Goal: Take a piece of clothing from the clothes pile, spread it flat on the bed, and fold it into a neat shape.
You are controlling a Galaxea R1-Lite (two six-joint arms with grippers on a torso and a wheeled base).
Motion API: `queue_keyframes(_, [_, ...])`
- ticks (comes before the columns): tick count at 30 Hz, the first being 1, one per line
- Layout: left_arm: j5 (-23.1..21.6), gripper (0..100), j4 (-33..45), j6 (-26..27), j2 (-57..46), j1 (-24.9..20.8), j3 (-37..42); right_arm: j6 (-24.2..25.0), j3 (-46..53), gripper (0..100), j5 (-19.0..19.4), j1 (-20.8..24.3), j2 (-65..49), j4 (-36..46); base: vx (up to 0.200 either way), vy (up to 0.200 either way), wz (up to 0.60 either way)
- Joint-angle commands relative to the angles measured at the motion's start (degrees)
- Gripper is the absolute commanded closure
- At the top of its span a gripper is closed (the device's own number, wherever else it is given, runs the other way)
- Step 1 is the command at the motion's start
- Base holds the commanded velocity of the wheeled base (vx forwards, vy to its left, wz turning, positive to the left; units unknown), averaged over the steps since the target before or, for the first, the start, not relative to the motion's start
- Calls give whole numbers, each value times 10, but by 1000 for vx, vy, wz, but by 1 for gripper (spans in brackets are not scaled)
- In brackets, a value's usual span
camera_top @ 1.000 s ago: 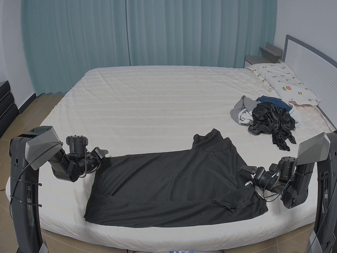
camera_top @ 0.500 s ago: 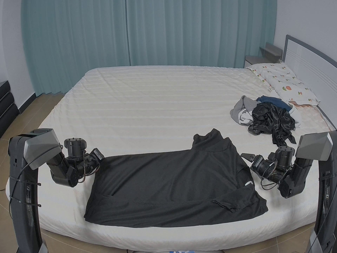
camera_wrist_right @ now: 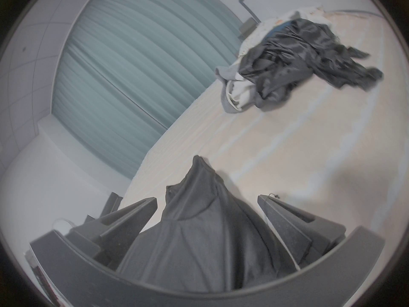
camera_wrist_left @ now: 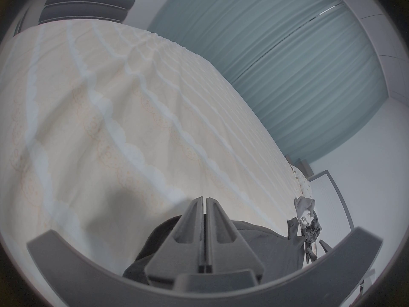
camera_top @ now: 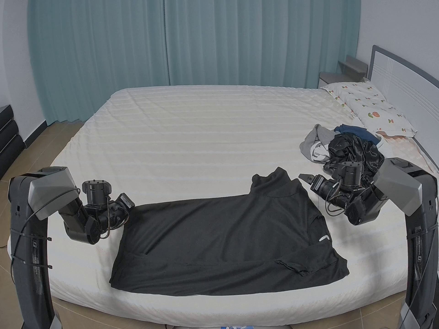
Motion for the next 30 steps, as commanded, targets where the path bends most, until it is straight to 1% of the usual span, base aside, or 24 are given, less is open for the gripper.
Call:
queue_keyframes(1, [0, 100, 0, -10, -2, -1, 5, -36, -144, 0, -11, 6, 83, 75, 0, 0, 0])
queue_keyframes(3, [-1, 100, 1, -10, -2, -1, 6, -44, -193, 0, -11, 5, 104, 91, 0, 0, 0])
queue_keyframes(5, [0, 100, 0, -10, -2, -1, 7, -49, -216, 0, -11, 5, 111, 112, 0, 0, 0])
queue_keyframes(7, [-1, 100, 0, -11, -2, -1, 7, -50, -248, 0, -11, 7, 119, 151, 0, 0, 0])
queue_keyframes(9, [0, 100, 0, -18, -3, -1, 6, -50, -270, 0, -11, 9, 130, 161, 0, 0, 0])
queue_keyframes(16, [0, 100, 1, -18, -3, -1, 6, -50, -281, 0, -10, 11, 137, 168, 0, 0, 0])
queue_keyframes(17, [0, 100, 0, -19, -3, -1, 6, -50, -282, 100, -10, 11, 137, 169, 0, 0, 0])
queue_keyframes(23, [0, 100, 0, -19, -3, -1, 5, -44, -271, 100, -10, 6, 129, 163, 0, 0, 0])
queue_keyframes(26, [1, 100, 0, -19, -4, -1, 2, -36, -245, 100, -8, 2, 105, 160, 0, 0, 0])
queue_keyframes(30, [1, 100, 0, -19, -6, 1, 0, -27, -210, 100, 7, -2, 82, 149, 0, 0, 0])
